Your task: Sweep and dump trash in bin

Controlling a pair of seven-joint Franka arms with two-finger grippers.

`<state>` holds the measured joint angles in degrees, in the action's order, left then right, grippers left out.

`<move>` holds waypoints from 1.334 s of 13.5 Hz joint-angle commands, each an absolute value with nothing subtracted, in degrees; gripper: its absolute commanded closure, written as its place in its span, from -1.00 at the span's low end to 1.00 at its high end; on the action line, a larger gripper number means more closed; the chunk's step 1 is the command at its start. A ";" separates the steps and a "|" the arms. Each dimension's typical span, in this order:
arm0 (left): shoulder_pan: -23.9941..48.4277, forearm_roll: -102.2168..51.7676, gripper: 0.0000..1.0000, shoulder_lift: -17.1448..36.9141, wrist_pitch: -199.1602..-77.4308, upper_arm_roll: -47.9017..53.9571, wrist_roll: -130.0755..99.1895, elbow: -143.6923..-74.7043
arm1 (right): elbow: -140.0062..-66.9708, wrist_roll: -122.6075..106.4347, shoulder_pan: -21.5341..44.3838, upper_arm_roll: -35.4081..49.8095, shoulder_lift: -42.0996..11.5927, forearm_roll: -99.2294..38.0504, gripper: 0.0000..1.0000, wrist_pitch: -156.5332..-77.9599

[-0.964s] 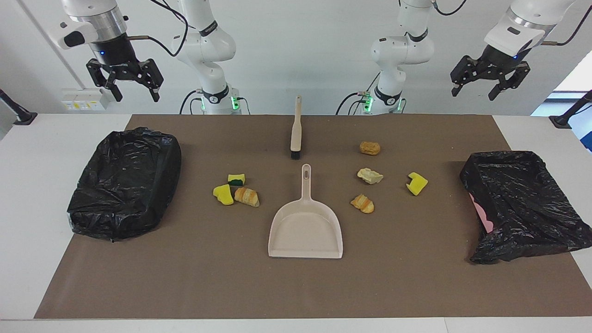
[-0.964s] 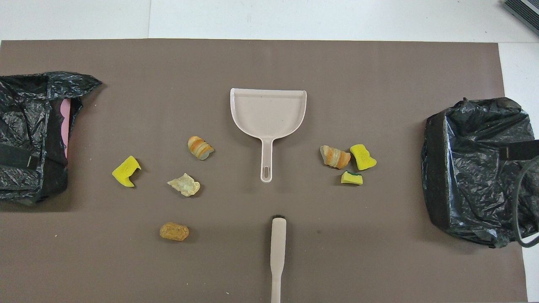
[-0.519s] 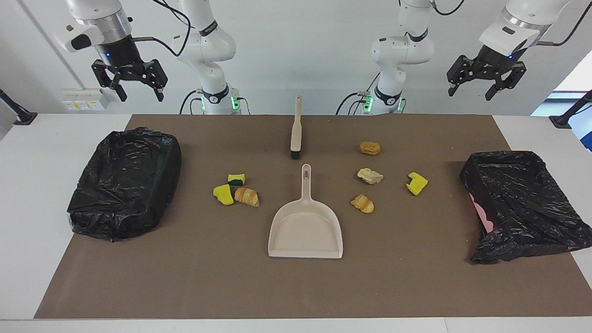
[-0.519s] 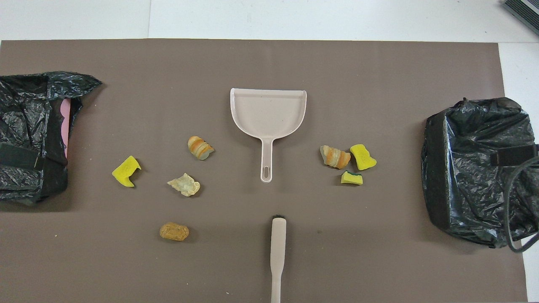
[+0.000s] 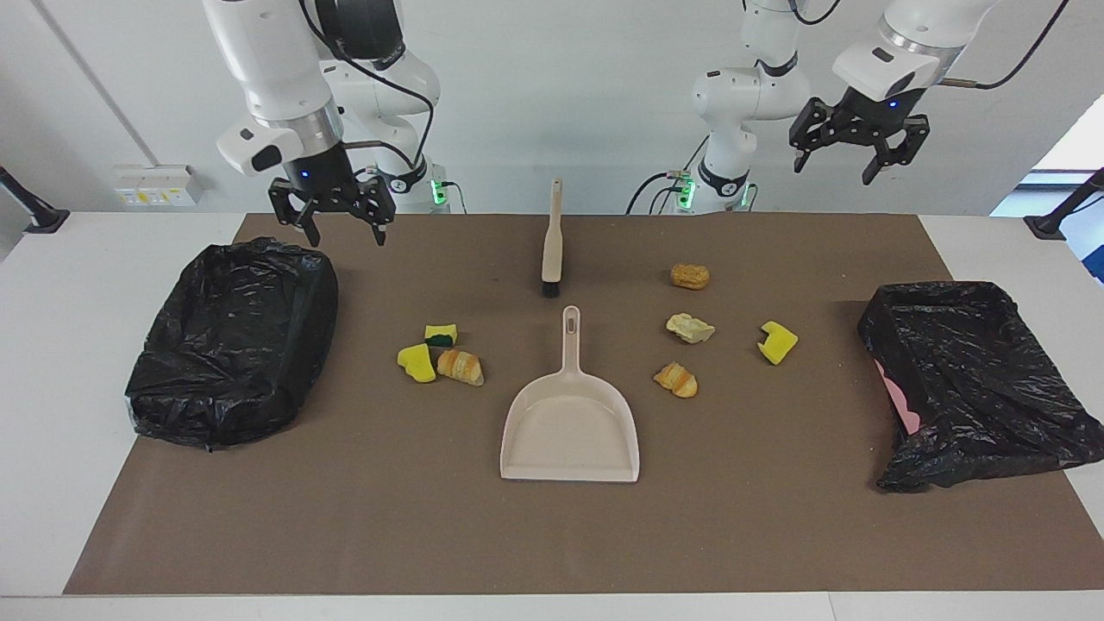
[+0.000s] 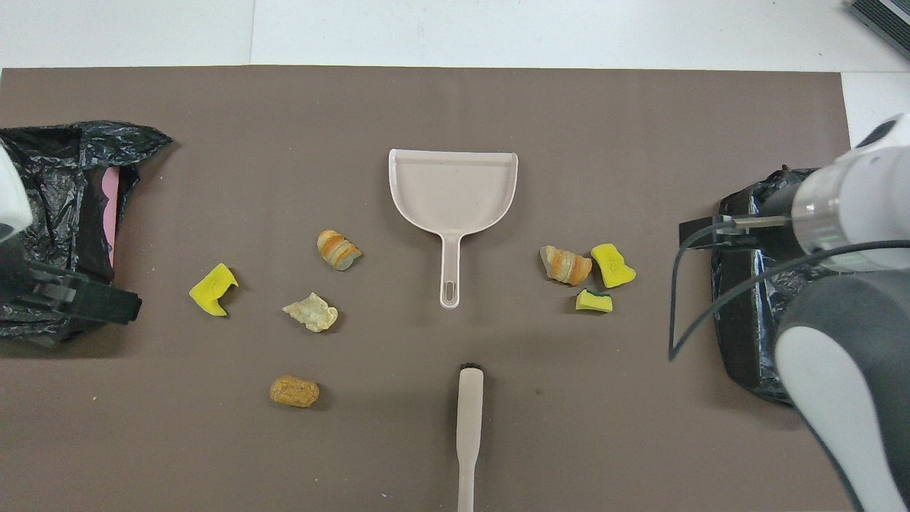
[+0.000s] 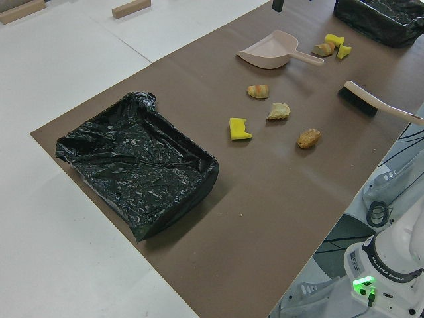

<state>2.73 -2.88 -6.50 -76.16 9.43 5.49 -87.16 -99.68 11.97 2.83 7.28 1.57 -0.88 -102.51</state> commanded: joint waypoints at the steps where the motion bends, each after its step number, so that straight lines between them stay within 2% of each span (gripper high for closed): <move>1: 3.08 -5.27 -1.00 -13.43 -80.75 11.94 1.60 -96.74 | -99.05 18.17 2.20 10.89 -4.02 -2.02 -1.00 -107.64; 3: 3.77 -5.71 -1.00 -16.34 -83.66 15.45 -1.48 -102.10 | -98.88 20.64 2.20 12.73 -8.24 -2.02 -1.00 -112.21; 7: 13.68 -7.12 -1.00 -19.77 -89.98 15.82 -9.55 -111.94 | -98.44 26.19 2.37 16.87 -14.66 -1.85 -1.00 -118.91; 10: 24.40 -7.12 -1.00 -19.86 -97.71 15.91 -19.48 -119.33 | -97.39 30.47 5.88 17.05 -18.09 -2.55 -1.00 -123.30; 12: 29.25 -7.12 -1.00 -19.86 -102.02 15.91 -24.33 -123.56 | -93.88 31.55 8.77 17.23 -21.96 -2.90 -1.00 -122.87; 15: 36.45 -7.21 -1.00 -19.42 -110.01 15.91 -31.61 -129.53 | -93.43 34.62 13.08 17.14 -25.04 -1.85 -1.00 -123.75; 18: 45.15 -7.12 -1.00 -15.13 -120.28 15.91 -39.69 -135.33 | -93.86 36.04 15.29 17.14 -26.89 -1.50 -1.00 -129.28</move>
<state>39.56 -6.52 -16.76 -112.78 17.03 -34.66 -130.59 -95.06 34.95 15.26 16.82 -25.16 -1.51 -127.28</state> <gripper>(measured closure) 0.000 0.000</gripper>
